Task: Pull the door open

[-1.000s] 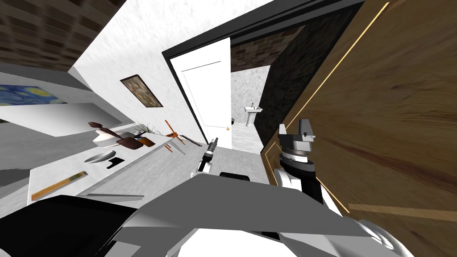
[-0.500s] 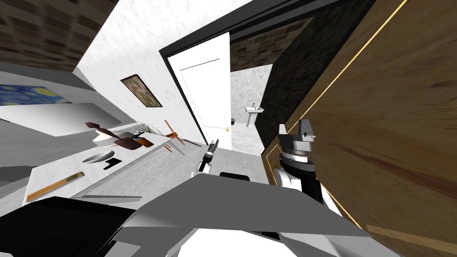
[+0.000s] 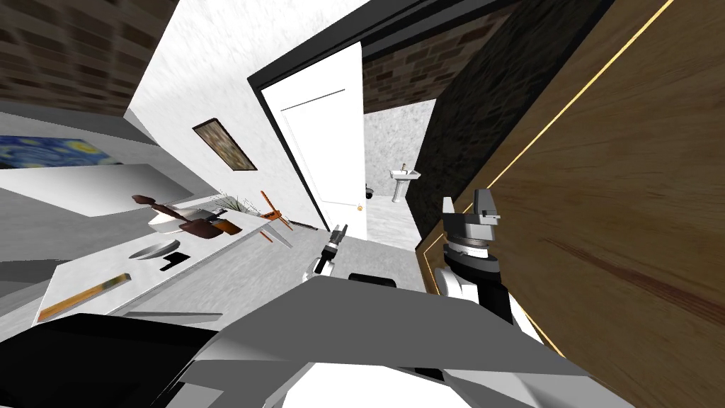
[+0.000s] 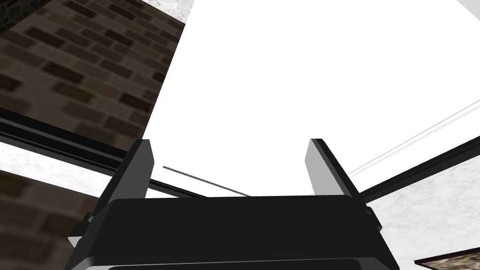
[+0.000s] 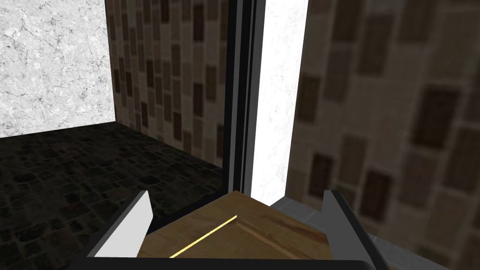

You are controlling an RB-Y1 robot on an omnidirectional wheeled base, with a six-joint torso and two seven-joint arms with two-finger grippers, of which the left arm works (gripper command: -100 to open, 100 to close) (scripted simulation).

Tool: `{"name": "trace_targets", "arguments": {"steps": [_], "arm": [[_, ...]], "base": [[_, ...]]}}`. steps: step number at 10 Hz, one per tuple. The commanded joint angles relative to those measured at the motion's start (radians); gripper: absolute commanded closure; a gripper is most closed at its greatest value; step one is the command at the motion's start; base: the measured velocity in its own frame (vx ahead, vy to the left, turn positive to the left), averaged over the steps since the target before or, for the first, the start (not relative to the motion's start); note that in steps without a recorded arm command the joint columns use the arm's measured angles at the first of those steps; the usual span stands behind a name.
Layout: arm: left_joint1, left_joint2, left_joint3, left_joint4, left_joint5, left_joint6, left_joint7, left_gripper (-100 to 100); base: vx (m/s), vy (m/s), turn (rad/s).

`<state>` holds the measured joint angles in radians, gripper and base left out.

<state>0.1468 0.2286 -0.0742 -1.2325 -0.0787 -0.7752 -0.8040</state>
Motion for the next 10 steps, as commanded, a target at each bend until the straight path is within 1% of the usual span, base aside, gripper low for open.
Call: {"name": "trace_targets", "arguments": {"steps": [1, 10], "arm": [[-0.010, 0.005, -0.002, 0.033, -0.007, -0.010, -0.026, -100], [-0.064, 0.035, -0.007, 0.221, -0.039, -0.070, -0.148, -100]], "base": [[0.099, -0.033, 0.029], [0.093, -0.049, 0.035]]}}
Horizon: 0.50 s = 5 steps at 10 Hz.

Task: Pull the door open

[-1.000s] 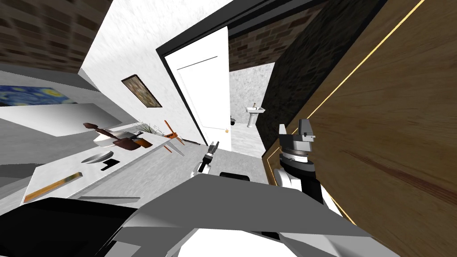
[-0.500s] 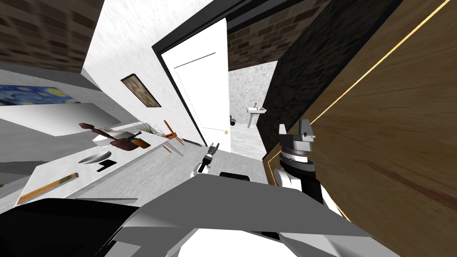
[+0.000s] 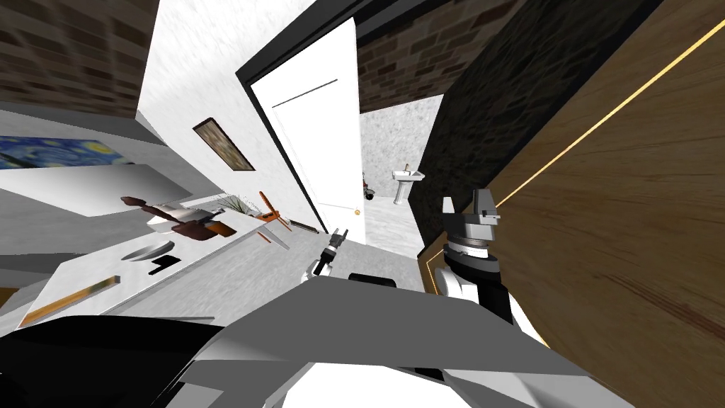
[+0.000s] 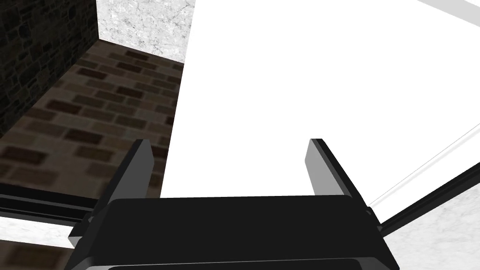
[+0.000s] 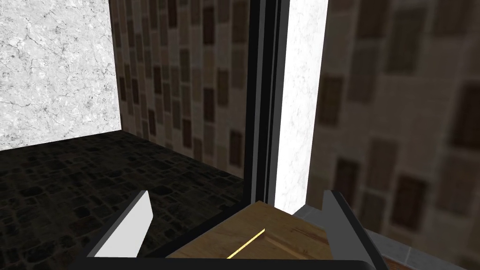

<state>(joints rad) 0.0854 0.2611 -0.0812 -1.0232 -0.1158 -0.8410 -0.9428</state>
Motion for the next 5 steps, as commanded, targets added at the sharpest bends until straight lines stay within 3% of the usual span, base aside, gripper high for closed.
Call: {"name": "trace_targets", "arguments": {"steps": [1, 2, 5], "arm": [[-0.009, 0.006, -0.001, 0.032, -0.006, -0.011, -0.022, -100], [-0.019, 0.011, -0.002, 0.068, -0.012, -0.023, -0.046, -100], [-0.034, 0.019, -0.004, 0.120, -0.021, -0.039, -0.079, -100]], "base": [[0.084, -0.031, 0.028], [0.110, -0.057, 0.048], [0.113, -0.069, 0.033]]}}
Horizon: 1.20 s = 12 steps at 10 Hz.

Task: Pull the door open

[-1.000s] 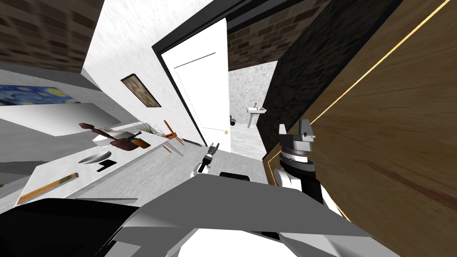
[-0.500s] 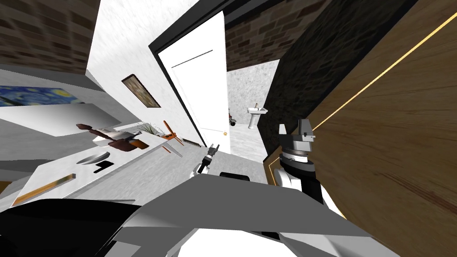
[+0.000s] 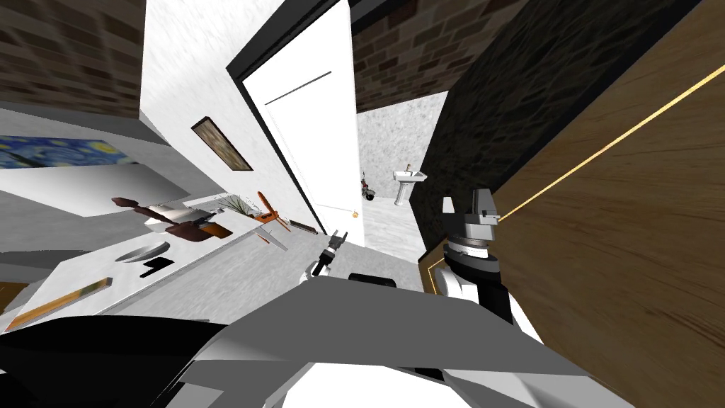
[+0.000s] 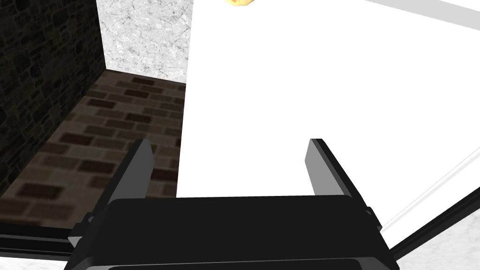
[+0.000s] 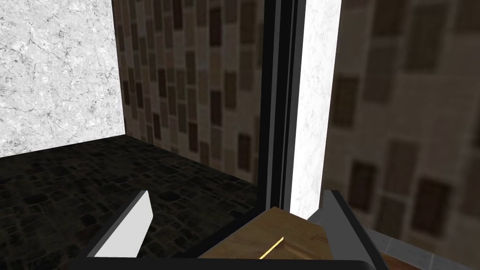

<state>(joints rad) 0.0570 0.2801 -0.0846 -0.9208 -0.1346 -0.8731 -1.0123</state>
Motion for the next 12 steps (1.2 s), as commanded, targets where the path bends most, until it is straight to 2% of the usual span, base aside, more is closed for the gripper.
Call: {"name": "trace_targets", "arguments": {"steps": [1, 7, 10, 11, 12], "arm": [[-0.011, 0.003, -0.001, 0.034, -0.005, -0.013, -0.021, -100], [-0.048, 0.022, -0.005, 0.162, -0.027, -0.054, -0.104, -100], [-0.062, 0.029, -0.006, 0.211, -0.035, -0.069, -0.136, -100], [-0.059, 0.029, -0.006, 0.199, -0.033, -0.065, -0.125, -100], [-0.053, 0.040, 0.011, 0.221, -0.022, -0.084, -0.125, -100]], "base": [[0.086, -0.040, 0.023], [0.122, -0.055, 0.035], [0.124, -0.052, 0.027], [0.061, -0.028, 0.011], [0.135, -0.063, -0.177]]}}
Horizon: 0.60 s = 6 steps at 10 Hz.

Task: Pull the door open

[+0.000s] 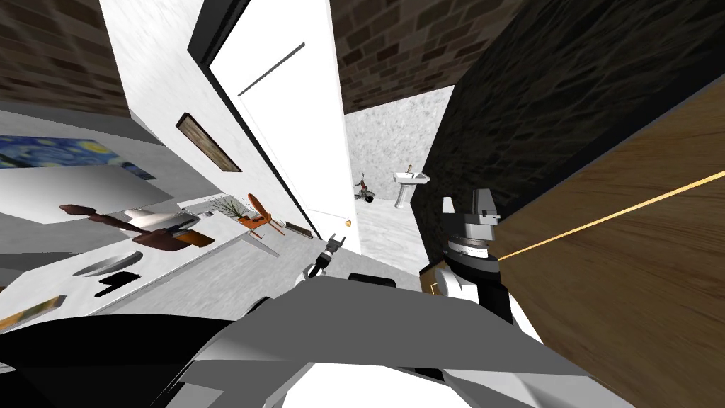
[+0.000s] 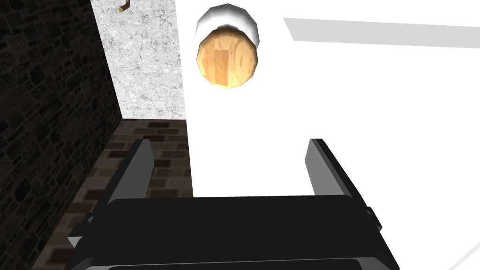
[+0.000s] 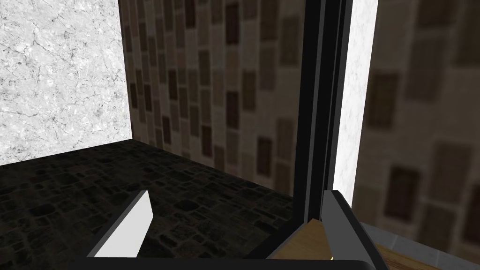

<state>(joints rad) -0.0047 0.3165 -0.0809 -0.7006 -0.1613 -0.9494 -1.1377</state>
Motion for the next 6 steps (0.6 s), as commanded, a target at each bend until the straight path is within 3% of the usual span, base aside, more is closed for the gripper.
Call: {"name": "trace_targets", "arguments": {"steps": [1, 6], "arm": [[0.011, 0.008, 0.014, 0.008, 0.010, -0.014, 0.001, -100], [0.038, 0.056, 0.086, 0.093, 0.061, -0.087, 0.013, -100]], "base": [[0.183, -0.120, -0.180], [0.189, -0.086, -0.229]]}}
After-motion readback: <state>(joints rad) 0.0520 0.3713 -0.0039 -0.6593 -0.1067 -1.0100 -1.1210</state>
